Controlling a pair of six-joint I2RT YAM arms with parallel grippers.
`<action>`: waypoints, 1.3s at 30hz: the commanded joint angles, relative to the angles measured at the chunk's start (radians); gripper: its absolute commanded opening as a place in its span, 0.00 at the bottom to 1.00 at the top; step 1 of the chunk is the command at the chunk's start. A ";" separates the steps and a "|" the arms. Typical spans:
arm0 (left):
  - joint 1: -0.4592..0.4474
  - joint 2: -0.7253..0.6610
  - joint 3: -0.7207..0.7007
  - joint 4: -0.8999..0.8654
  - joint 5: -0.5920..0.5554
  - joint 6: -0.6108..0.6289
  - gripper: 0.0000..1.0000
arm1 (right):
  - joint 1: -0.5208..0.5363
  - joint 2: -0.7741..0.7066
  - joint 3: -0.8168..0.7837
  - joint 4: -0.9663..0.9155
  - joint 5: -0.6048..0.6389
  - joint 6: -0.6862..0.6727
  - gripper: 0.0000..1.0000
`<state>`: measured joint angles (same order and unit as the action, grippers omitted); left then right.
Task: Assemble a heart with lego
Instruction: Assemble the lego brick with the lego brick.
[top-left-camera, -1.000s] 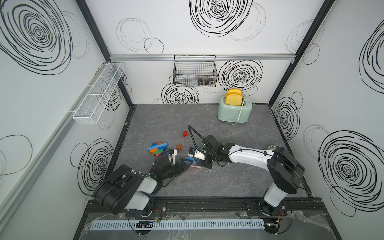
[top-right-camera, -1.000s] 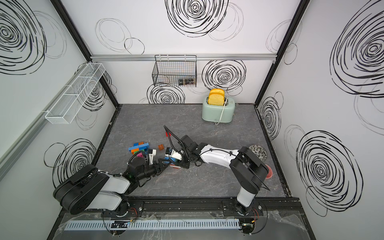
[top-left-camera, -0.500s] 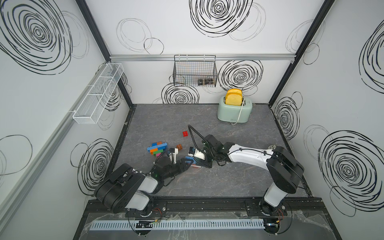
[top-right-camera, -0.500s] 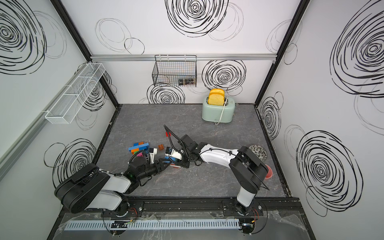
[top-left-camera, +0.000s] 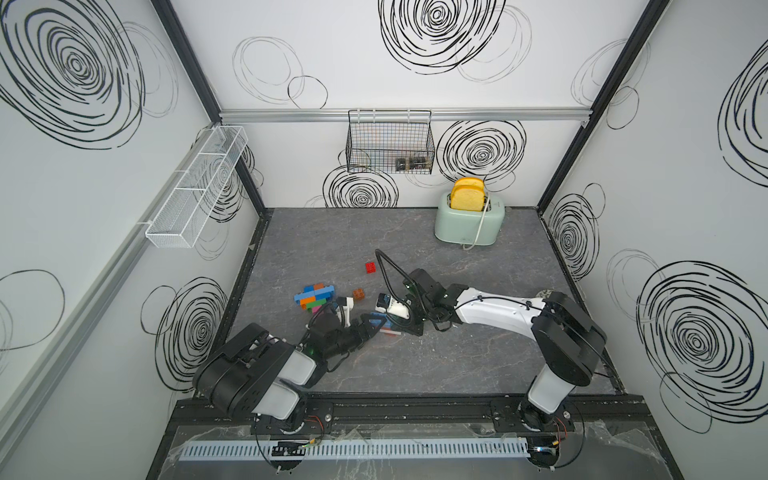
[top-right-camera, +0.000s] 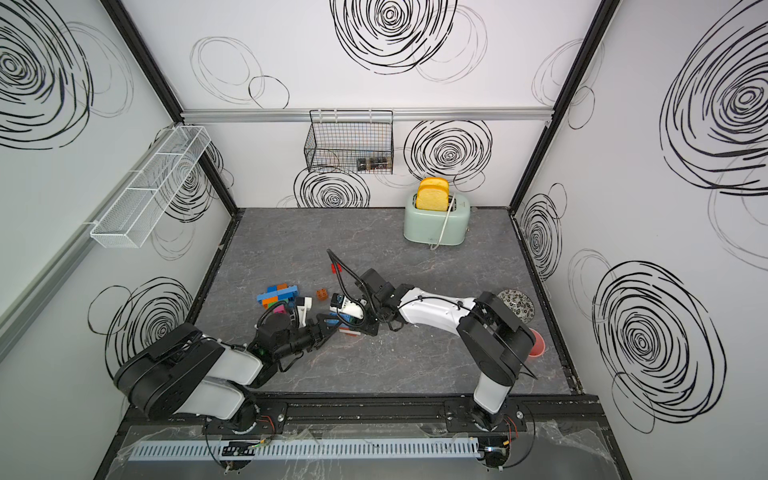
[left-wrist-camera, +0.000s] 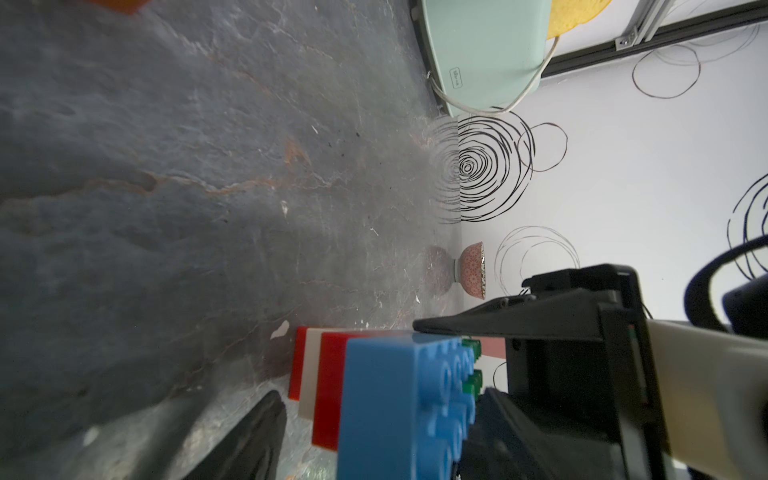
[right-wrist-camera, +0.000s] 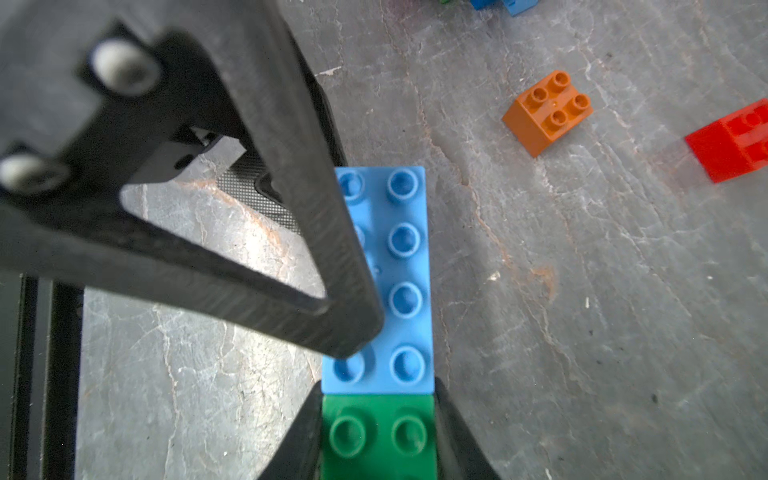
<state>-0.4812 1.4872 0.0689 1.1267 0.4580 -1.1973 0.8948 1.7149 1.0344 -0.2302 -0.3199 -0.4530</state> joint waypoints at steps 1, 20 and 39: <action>0.007 0.045 -0.015 0.133 0.001 -0.054 0.78 | 0.008 0.061 -0.024 -0.109 -0.003 -0.008 0.34; -0.078 0.045 -0.032 -0.018 -0.077 0.024 0.58 | 0.014 0.071 -0.012 -0.113 0.022 -0.001 0.34; -0.082 0.005 -0.010 -0.011 -0.039 -0.008 0.75 | 0.015 0.074 0.003 -0.120 0.032 0.011 0.35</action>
<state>-0.5461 1.5074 0.0586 1.1622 0.3508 -1.1999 0.8978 1.7267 1.0546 -0.2546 -0.3077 -0.4522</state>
